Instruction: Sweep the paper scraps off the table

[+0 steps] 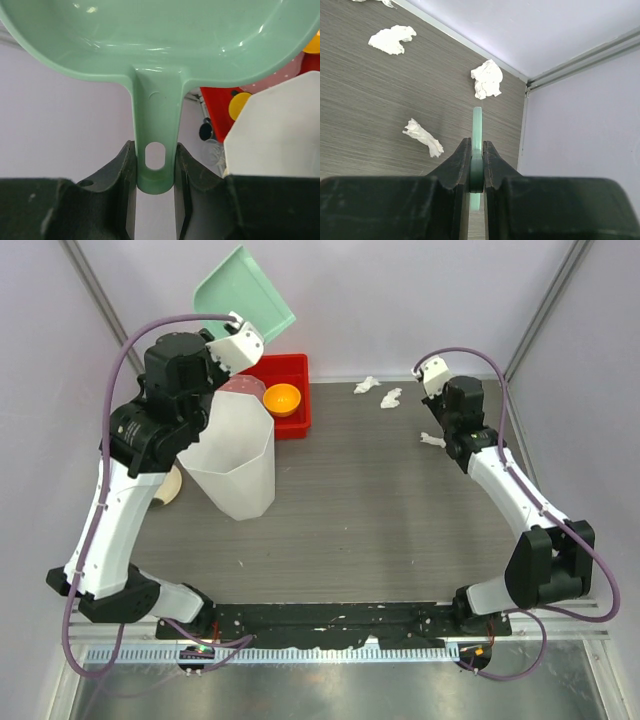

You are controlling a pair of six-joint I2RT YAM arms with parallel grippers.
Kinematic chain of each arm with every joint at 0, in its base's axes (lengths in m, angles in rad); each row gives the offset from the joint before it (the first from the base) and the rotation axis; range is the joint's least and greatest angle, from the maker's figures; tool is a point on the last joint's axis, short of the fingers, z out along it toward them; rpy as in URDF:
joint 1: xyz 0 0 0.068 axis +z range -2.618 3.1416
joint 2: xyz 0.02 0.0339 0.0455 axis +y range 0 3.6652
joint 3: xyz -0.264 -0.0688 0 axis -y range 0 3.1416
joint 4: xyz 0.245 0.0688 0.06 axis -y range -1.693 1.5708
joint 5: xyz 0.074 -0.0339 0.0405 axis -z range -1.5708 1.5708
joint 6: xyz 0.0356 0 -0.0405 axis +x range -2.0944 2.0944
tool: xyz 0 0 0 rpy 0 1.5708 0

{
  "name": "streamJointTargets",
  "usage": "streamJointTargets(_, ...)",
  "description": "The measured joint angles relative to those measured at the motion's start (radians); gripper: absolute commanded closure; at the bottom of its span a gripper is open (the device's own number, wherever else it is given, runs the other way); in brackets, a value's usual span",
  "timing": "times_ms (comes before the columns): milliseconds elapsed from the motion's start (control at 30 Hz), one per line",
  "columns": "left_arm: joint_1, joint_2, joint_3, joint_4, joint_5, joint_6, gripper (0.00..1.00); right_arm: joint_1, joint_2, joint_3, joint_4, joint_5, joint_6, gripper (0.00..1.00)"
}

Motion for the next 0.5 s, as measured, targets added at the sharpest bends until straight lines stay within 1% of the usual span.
streamJointTargets(100,-0.002,0.0,0.003,-0.066,0.074,-0.061,1.0,-0.008,0.02,0.004,0.008,-0.021,-0.011,0.99)
streamJointTargets(233,-0.015,0.0,-0.002,-0.165,0.214,-0.127,1.0,-0.029,0.024,0.01,0.029,-0.063,-0.015,0.99)
streamJointTargets(300,-0.05,0.005,-0.002,-0.231,0.299,-0.172,1.0,-0.051,0.041,0.026,0.047,-0.097,-0.02,0.99)
streamJointTargets(333,-0.087,0.014,-0.005,-0.28,0.386,-0.21,1.0,-0.075,0.07,0.044,0.064,-0.142,-0.039,0.99)
streamJointTargets(367,-0.103,0.021,-0.011,-0.298,0.424,-0.235,1.0,-0.084,0.085,0.048,0.07,-0.171,-0.059,0.99)
streamJointTargets(500,-0.141,0.035,-0.122,-0.348,0.626,-0.32,1.0,-0.099,0.146,0.048,0.041,-0.296,-0.163,0.99)
